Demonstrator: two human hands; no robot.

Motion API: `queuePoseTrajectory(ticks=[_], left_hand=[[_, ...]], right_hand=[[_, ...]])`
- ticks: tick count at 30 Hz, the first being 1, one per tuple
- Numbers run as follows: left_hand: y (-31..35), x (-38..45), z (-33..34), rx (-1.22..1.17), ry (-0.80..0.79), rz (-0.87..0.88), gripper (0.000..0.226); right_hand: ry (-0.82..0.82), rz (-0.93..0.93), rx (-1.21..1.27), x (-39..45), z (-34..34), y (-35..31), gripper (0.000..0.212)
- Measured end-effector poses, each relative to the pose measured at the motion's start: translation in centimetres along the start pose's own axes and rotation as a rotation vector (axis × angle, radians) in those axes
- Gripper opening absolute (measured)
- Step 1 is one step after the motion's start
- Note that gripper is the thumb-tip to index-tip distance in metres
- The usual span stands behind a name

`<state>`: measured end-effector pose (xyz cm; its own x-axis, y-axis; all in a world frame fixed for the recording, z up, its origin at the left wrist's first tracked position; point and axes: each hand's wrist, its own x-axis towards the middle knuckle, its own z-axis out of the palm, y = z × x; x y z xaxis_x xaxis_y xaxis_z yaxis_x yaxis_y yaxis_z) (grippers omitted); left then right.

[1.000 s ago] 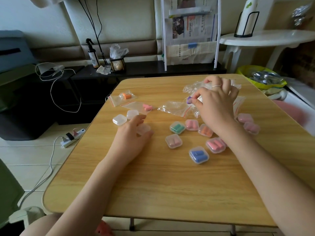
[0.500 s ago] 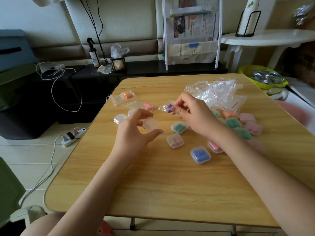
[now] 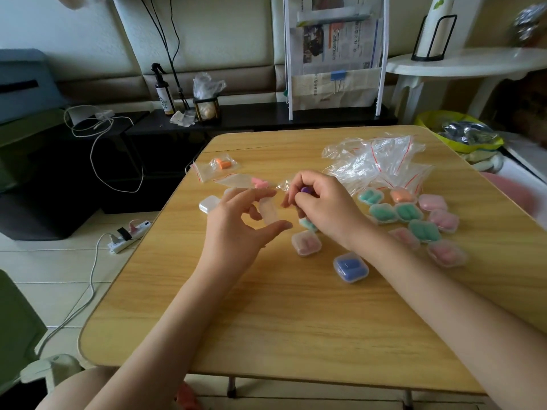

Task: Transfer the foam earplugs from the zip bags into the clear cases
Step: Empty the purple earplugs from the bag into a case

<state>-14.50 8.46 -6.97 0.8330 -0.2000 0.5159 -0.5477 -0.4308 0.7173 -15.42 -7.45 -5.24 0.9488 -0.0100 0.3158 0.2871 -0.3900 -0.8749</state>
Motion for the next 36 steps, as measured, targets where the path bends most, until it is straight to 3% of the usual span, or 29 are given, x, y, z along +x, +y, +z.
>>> queuePoseTrajectory(ticks=[6, 10, 12, 15, 19, 24, 27, 29, 36], left_hand=[[0.1, -0.2, 0.0, 0.082, 0.040, 0.145, 0.062], [0.2, -0.3, 0.0, 0.137, 0.023, 0.190, 0.084], [0.2, -0.4, 0.0, 0.152, 0.011, 0.175, 0.088], [0.3, -0.5, 0.0, 0.177, -0.009, 0.171, 0.077], [0.5, -0.4, 0.0, 0.034, -0.012, 0.135, 0.056], [1.0, -0.1, -0.3, -0.136, 0.010, -0.058, 0.032], [0.8, 0.4, -1.1, -0.601, 0.003, -0.364, 0.033], [0.6, 0.6, -1.5, -0.772, -0.043, -0.488, 0.035], [0.6, 0.9, -1.7, -0.996, -0.132, -0.624, 0.024]], right_hand=[[-0.042, 0.147, 0.085, 0.1, 0.2, -0.3, 0.018], [-0.121, 0.090, -0.130, -0.2, 0.1, -0.6, 0.040], [-0.165, 0.051, -0.219, -0.4, 0.2, -0.8, 0.038], [-0.182, 0.026, -0.195, -0.5, 0.5, -0.9, 0.036], [-0.140, -0.003, -0.133, -0.3, 0.3, -0.8, 0.033], [-0.092, -0.018, -0.061, -0.2, 0.2, -0.6, 0.027], [-0.083, -0.082, -0.017, -0.4, -0.1, -0.7, 0.019], [-0.114, -0.197, -0.127, -0.6, 0.0, -0.8, 0.025], [-0.029, -0.405, -0.333, -0.4, 0.2, -0.2, 0.032]])
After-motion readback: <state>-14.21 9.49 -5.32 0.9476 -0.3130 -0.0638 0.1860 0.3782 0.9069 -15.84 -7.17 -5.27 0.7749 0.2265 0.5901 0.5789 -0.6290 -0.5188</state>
